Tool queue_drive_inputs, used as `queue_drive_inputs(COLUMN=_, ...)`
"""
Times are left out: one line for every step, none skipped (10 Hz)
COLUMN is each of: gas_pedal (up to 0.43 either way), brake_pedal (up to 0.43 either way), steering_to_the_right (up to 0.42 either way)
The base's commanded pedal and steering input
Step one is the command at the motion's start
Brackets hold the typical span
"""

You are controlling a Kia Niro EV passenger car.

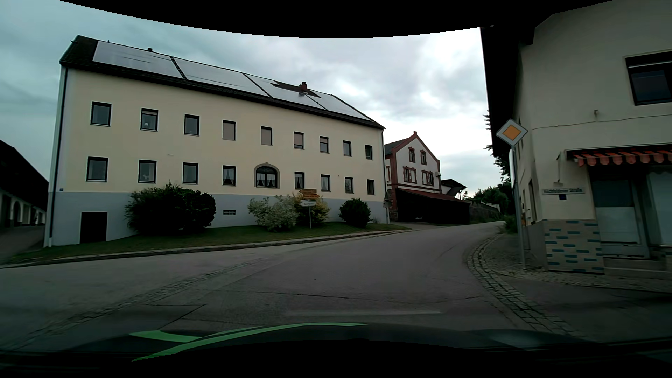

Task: Follow the waypoints while adhering to traffic rules and regulations

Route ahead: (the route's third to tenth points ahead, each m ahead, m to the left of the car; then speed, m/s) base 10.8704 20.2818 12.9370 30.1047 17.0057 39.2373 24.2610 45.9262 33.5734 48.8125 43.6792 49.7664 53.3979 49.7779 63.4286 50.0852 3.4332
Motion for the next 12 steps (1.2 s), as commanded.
queue_drive_inputs(gas_pedal=0.11, brake_pedal=0.0, steering_to_the_right=-0.389)
queue_drive_inputs(gas_pedal=0.11, brake_pedal=0.0, steering_to_the_right=-0.407)
queue_drive_inputs(gas_pedal=0.118, brake_pedal=0.0, steering_to_the_right=-0.42)
queue_drive_inputs(gas_pedal=0.138, brake_pedal=0.0, steering_to_the_right=-0.43)
queue_drive_inputs(gas_pedal=0.138, brake_pedal=0.0, steering_to_the_right=-0.439)
queue_drive_inputs(gas_pedal=0.138, brake_pedal=0.0, steering_to_the_right=-0.444)
queue_drive_inputs(gas_pedal=0.138, brake_pedal=0.0, steering_to_the_right=-0.445)
queue_drive_inputs(gas_pedal=0.138, brake_pedal=0.0, steering_to_the_right=-0.445)
queue_drive_inputs(gas_pedal=0.138, brake_pedal=0.0, steering_to_the_right=-0.445)
queue_drive_inputs(gas_pedal=0.138, brake_pedal=0.0, steering_to_the_right=-0.445)
queue_drive_inputs(gas_pedal=0.157, brake_pedal=0.0, steering_to_the_right=-0.445)
queue_drive_inputs(gas_pedal=0.157, brake_pedal=0.0, steering_to_the_right=-0.445)
